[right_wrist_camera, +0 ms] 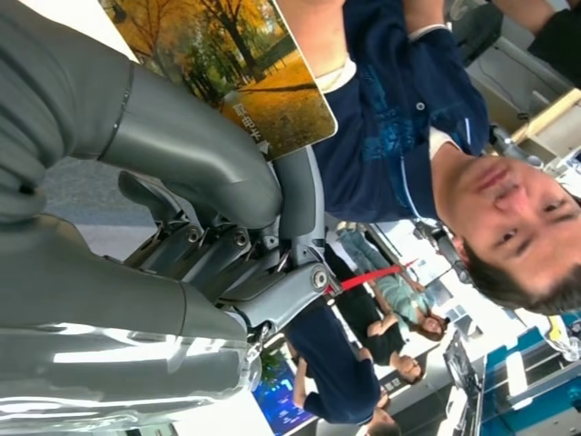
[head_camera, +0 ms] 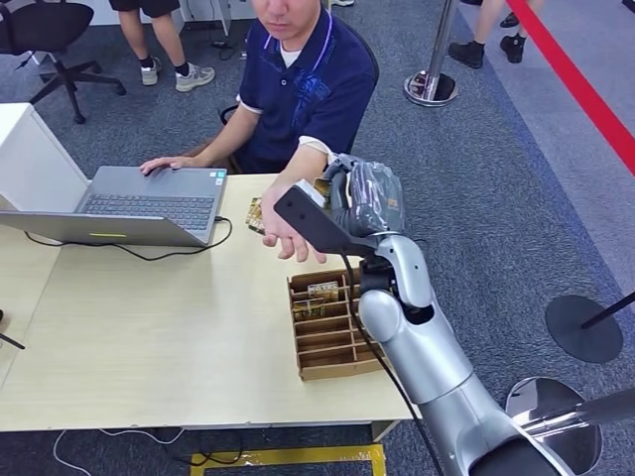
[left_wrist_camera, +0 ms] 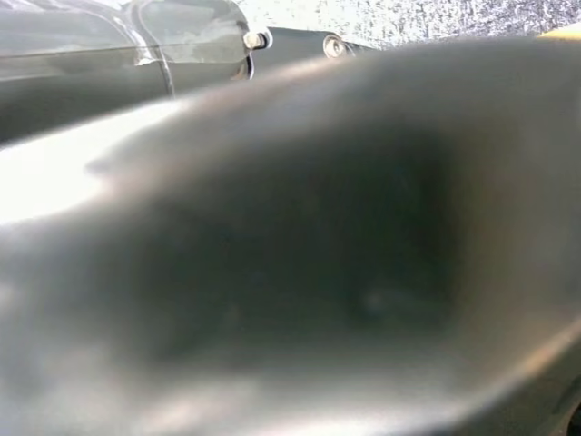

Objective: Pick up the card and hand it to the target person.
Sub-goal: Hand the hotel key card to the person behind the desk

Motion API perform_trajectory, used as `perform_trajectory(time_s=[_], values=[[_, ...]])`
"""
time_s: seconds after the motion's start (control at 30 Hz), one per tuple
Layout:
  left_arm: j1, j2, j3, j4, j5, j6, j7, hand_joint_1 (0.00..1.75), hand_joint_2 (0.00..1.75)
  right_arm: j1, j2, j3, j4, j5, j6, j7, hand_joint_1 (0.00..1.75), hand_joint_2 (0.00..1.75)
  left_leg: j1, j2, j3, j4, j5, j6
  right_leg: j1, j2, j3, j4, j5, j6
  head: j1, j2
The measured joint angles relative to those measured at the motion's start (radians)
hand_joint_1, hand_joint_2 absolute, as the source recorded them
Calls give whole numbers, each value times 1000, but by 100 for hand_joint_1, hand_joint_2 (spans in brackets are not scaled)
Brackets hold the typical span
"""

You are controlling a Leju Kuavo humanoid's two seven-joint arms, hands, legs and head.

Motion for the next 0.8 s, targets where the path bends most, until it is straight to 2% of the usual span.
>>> perform_trajectory(time_s=[0.17, 0.3, 0.8], values=[[-3, -3, 0, 0, -25, 0, 4, 0, 0, -107, 39, -17, 89, -19, -9, -4, 162, 175, 0, 2, 0, 0, 1, -1, 0, 1, -2, 1, 1, -2, 0, 0], [-3, -6, -1, 0, -38, -1, 13, 0, 0, -152, 59, -28, 136, -36, -20, -12, 162, 175, 0, 1, 0, -1, 1, -1, 0, 1, -2, 1, 1, -2, 0, 0], [-4, -6, -2, 0, -37, -2, 17, 0, 0, -186, 80, -33, 194, -61, -20, -22, 161, 175, 0, 1, 0, -1, 1, -2, 0, 1, -2, 1, 1, -2, 0, 0]])
